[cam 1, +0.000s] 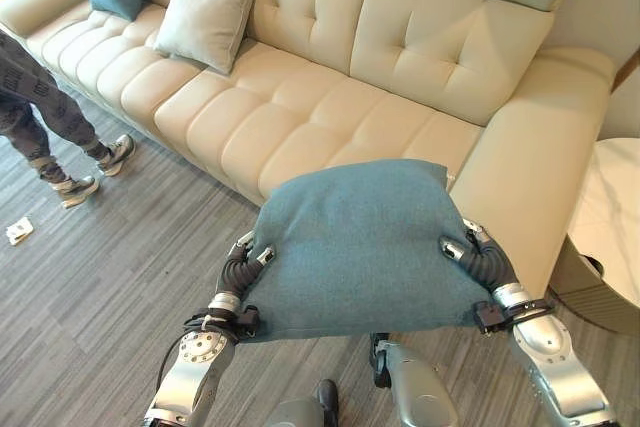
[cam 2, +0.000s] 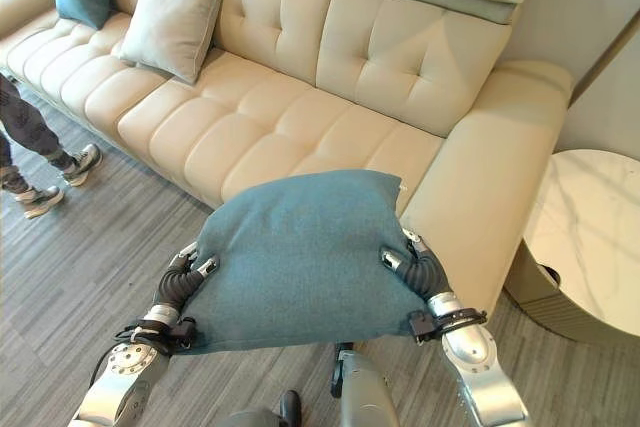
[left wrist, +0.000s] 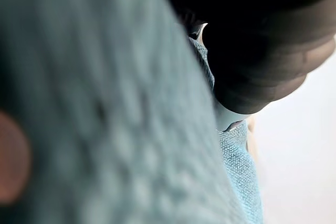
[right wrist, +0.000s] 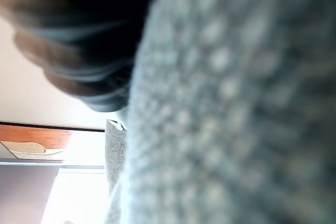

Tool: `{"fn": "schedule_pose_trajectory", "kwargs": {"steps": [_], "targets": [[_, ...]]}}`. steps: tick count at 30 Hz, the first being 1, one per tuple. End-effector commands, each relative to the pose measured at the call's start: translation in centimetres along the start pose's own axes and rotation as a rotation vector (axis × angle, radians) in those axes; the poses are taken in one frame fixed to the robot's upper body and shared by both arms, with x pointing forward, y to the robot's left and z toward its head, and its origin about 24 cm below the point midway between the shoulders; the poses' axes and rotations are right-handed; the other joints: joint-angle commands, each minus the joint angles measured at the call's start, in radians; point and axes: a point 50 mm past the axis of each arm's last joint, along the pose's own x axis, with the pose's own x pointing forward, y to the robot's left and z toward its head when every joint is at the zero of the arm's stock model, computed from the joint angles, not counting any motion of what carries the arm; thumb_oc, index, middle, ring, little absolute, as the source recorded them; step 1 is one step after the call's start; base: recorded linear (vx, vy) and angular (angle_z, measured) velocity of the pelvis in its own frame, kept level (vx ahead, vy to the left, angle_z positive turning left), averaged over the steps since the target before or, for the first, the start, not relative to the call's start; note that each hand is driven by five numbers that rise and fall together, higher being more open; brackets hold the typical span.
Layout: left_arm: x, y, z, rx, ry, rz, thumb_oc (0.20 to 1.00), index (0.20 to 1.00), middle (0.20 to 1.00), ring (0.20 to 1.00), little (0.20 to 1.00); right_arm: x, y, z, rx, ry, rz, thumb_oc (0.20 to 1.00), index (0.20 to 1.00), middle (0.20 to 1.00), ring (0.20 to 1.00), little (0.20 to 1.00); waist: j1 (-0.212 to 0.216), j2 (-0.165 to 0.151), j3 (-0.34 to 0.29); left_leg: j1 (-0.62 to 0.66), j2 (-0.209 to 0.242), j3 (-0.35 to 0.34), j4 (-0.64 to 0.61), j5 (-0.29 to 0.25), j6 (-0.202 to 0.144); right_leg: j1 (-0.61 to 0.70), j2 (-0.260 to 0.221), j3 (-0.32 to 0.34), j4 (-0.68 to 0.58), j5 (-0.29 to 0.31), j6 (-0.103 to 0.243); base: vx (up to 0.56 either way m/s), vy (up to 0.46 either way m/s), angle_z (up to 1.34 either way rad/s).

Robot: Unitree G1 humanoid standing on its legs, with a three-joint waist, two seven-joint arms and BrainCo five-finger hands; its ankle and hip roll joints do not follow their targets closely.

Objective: Pick up all the scattered cushions and arrange them neatly on the sofa.

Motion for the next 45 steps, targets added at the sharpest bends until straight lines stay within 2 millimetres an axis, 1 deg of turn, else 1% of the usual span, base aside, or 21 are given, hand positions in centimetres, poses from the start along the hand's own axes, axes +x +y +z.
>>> {"fn": "schedule_pose_trajectory", "kwargs": {"steps": [1, 3, 6, 7, 8, 9, 10, 12, 13, 15, 19, 21, 24, 26, 28, 30, 31, 38, 41, 42, 45], "targets": [[1.0, -0.6, 4.4, 0.019, -0.245, -0.058, 0.200, 0.200, 0.200, 0.200, 0.200, 1.7, -0.5, 4.5, 0.013, -0.265, -0.038, 0.200, 0.200, 0.200, 0.200, 0.200, -0.027, -0.028, -0.064, 0.084, 0.022, 0.132, -0.008, 0.143, -0.013, 0.077, -0.021, 0.049, -0.076, -0.056, 0.090, 0.34, 0.038, -0.56], [1.0, -0.3, 4.6, 0.042, -0.242, -0.049, 0.200, 0.200, 0.200, 0.200, 0.200, 1.7, -0.7, 4.6, -0.003, -0.265, -0.053, 0.200, 0.200, 0.200, 0.200, 0.200, -0.020, -0.051, -0.066, 0.033, 0.049, 0.149, -0.098, 0.075, 0.024, 0.109, -0.044, 0.092, -0.079, -0.074, 0.106, 0.35, 0.099, -0.59], [1.1, -0.1, 5.1, 0.055, -0.261, -0.045, 0.200, 0.200, 0.200, 0.200, 0.200, 1.8, -0.9, 4.7, -0.006, -0.273, -0.062, 0.200, 0.200, 0.200, 0.200, 0.200, -0.014, -0.064, -0.063, -0.006, 0.067, 0.124, -0.227, 0.104, 0.012, 0.119, -0.052, 0.131, -0.069, -0.085, 0.109, 0.24, 0.143, -0.64], [1.2, 0.0, 5.4, 0.058, -0.271, -0.039, 0.200, 0.200, 0.200, 0.200, 0.200, 1.8, -0.9, 4.7, -0.017, -0.271, -0.064, 0.200, 0.200, 0.200, 0.200, 0.200, 0.006, -0.066, -0.053, -0.054, 0.091, 0.050, -0.326, 0.182, -0.017, 0.148, -0.046, 0.180, -0.072, -0.100, 0.112, 0.28, 0.186, -0.61], [1.2, 0.0, 5.4, 0.055, -0.269, -0.036, 0.200, 0.200, 0.200, 0.200, 0.200, 1.8, -0.9, 4.6, -0.023, -0.264, -0.068, 0.200, 0.200, 0.200, 0.200, 0.200, 0.016, -0.069, -0.050, -0.076, 0.101, -0.002, -0.358, 0.221, -0.028, 0.160, -0.044, 0.206, -0.071, -0.107, 0.111, 0.28, 0.186, -0.55], [1.2, 0.0, 5.4, 0.055, -0.270, -0.036, 0.200, 0.200, 0.200, 0.200, 0.200, 1.8, -0.9, 4.6, -0.023, -0.265, -0.069, 0.200, 0.200, 0.200, 0.200, 0.200, 0.016, -0.069, -0.052, -0.078, 0.101, -0.002, -0.362, 0.226, -0.028, 0.157, -0.044, 0.206, -0.072, -0.104, 0.111, 0.29, 0.232, -0.84], [1.1, -0.1, 5.6, 0.043, -0.279, -0.031, 0.200, 0.200, 0.200, 0.200, 0.200, 1.9, -1.1, 4.5, -0.038, -0.257, -0.077, 0.200, 0.200, 0.200, 0.200, 0.200, 0.030, -0.070, -0.049, -0.118, 0.106, -0.114, -0.392, 0.262, -0.050, 0.174, -0.041, 0.265, -0.061, -0.119, 0.114, 0.28, 0.249, -0.79], [1.0, -0.5, 5.6, 0.028, -0.287, -0.040, 0.200, 0.200, 0.200, 0.200, 0.200, 1.8, -1.0, 4.3, -0.047, -0.250, -0.072, 0.200, 0.200, 0.200, 0.200, 0.200, 0.036, -0.063, -0.054, -0.111, 0.103, -0.153, -0.406, 0.252, -0.054, 0.178, -0.042, 0.307, -0.039, -0.136, 0.120, 0.33, 0.345, -1.12], [0.9, -0.6, 5.8, 0.026, -0.293, -0.050, 0.200, 0.200, 0.200, 0.200, 0.200, 1.6, -1.1, 4.2, -0.058, -0.241, -0.071, 0.200, 0.200, 0.200, 0.200, 0.200, 0.032, -0.062, -0.060, -0.098, 0.108, -0.136, -0.396, 0.239, -0.057, 0.184, -0.052, 0.321, -0.034, -0.143, 0.128, 0.28, 0.347, -0.95], [0.9, -0.5, 5.8, 0.044, -0.285, -0.049, 0.200, 0.200, 0.200, 0.200, 0.200, 1.6, -0.8, 3.7, -0.066, -0.214, -0.067, 0.200, 0.200, 0.200, 0.200, 0.200, 0.036, -0.071, -0.061, -0.087, 0.089, -0.114, -0.356, 0.209, -0.029, 0.188, -0.071, 0.362, -0.015, -0.139, 0.141, 0.25, 0.368, -0.66], [0.5, 0.7, 5.8, 0.101, -0.273, -0.021, 0.200, 0.200, 0.200, 0.200, 0.200, 1.6, 0.0, 3.5, -0.042, -0.203, -0.043, 0.200, 0.200, 0.200, 0.200, 0.200, 0.043, -0.096, -0.064, -0.049, 0.058, -0.038, -0.340, 0.157, 0.025, 0.148, -0.112, 0.416, 0.068, -0.064, 0.178, 0.17, 0.328, -1.00], [0.4, 1.0, 5.7, 0.112, -0.268, -0.010, 0.200, 0.200, 0.200, 0.200, 0.200, 1.8, 0.3, 3.6, -0.032, -0.211, -0.034, 0.200, 0.200, 0.200, 0.200, 0.200, 0.052, -0.099, -0.058, -0.037, 0.052, -0.017, -0.335, 0.145, 0.038, 0.130, -0.119, 0.411, 0.101, -0.055, 0.180, 0.06, 0.225, -0.76], [0.0, 1.9, 5.5, 0.130, -0.256, 0.029, 0.200, 0.200, 0.200, 0.200, 0.200, 2.0, 1.3, 3.6, 0.005, -0.218, -0.003, 0.200, 0.200, 0.200, 0.200, 0.200, 0.077, -0.100, -0.055, 0.009, 0.033, 0.062, -0.337, 0.117, 0.062, 0.092, -0.155, 0.284, 0.140, -0.030, 0.183, 0.09, 0.222, -0.56], [-0.2, 2.0, 5.2, 0.129, -0.247, 0.033, 0.200, 0.200, 0.200, 0.200, 0.200, 1.9, 1.3, 3.4, 0.009, -0.210, 0.002, 0.200, 0.200, 0.200, 0.200, 0.200, 0.074, -0.098, -0.058, 0.026, 0.021, 0.063, -0.352, 0.118, 0.065, 0.082, -0.126, 0.268, 0.135, -0.036, 0.176, 0.08, 0.098, -0.74], [-0.2, 2.3, 4.9, 0.126, -0.235, 0.054, 0.200, 0.200, 0.200, 0.200, 0.200, 2.1, 1.5, 2.9, 0.061, -0.186, 0.029, 0.200, 0.200, 0.200, 0.200, 0.200, 0.073, -0.095, -0.064, 0.053, -0.016, 0.068, -0.386, 0.122, 0.071, 0.050, -0.040, 0.212, 0.091, -0.074, 0.156, 0.15, 0.123, -0.10], [0.0, 2.6, 5.3, 0.135, -0.252, 0.071, 0.200, 0.200, 0.200, 0.200, 0.200, 2.3, 1.8, 3.0, 0.099, -0.196, 0.034, 0.200, 0.200, 0.200, 0.200, 0.200, 0.083, -0.093, -0.064, 0.057, -0.024, 0.072, -0.393, 0.122, 0.067, 0.064, -0.057, 0.143, 0.060, -0.099, 0.140, 0.15, 0.026, 0.15], [0.4, 2.5, 5.4, 0.131, -0.266, 0.080, 0.200, 0.200, 0.200, 0.200, 0.200, 2.4, 1.6, 2.9, 0.115, -0.198, 0.017, 0.200, 0.200, 0.200, 0.200, 0.200, 0.083, -0.093, -0.064, 0.052, -0.033, 0.058, -0.391, 0.120, 0.065, 0.074, -0.041, 0.173, 0.042, -0.107, 0.132, 0.12, -0.071, 0.51], [2.1, 2.5, 7.5, 0.119, -0.370, 0.124, 0.200, 0.200, 0.200, 0.200, 0.200, 5.4, 2.5, 6.2, 0.205, -0.347, 0.021, 0.200, 0.200, 0.200, 0.200, 0.200, 0.110, -0.067, -0.052, -0.031, -0.042, 0.062, -0.410, 0.140, 0.055, 0.017, -0.054, 0.149, -0.025, -0.077, 0.124, -0.03, -0.054, 0.21], [4.5, 2.0, 10.3, 0.100, -0.489, 0.177, 0.200, 0.200, 0.200, 0.200, 0.200, 8.2, 3.4, 10.7, 0.282, -0.524, -0.016, 0.200, 0.200, 0.200, 0.200, 0.200, 0.129, -0.029, -0.027, -0.117, -0.043, 0.059, -0.443, 0.182, 0.051, -0.070, -0.055, 0.161, -0.038, -0.060, 0.124, -0.11, -0.016, 0.10], [4.5, 2.0, 10.4, 0.100, -0.492, 0.177, 0.200, 0.200, 0.200, 0.200, 0.200, 8.3, 3.4, 10.8, 0.282, -0.527, -0.017, 0.200, 0.200, 0.200, 0.200, 0.200, 0.130, -0.030, -0.029, -0.123, -0.044, 0.060, -0.443, 0.186, 0.052, -0.075, -0.056, 0.162, -0.040, -0.055, 0.123, -0.08, 0.018, 0.04], [7.4, 1.9, 14.9, 0.159, -0.627, 0.243, 0.200, 0.200, 0.200, 0.200, 0.200, 11.0, 3.6, 16.2, 0.309, -0.687, -0.076, 0.200, 0.200, 0.200, 0.200, 0.200, 0.144, -0.007, -0.020, -0.183, -0.046, 0.055, -0.473, 0.217, 0.049, -0.135, -0.047, 0.176, -0.051, -0.041, 0.128, -0.07, 0.022, -0.02]]}}
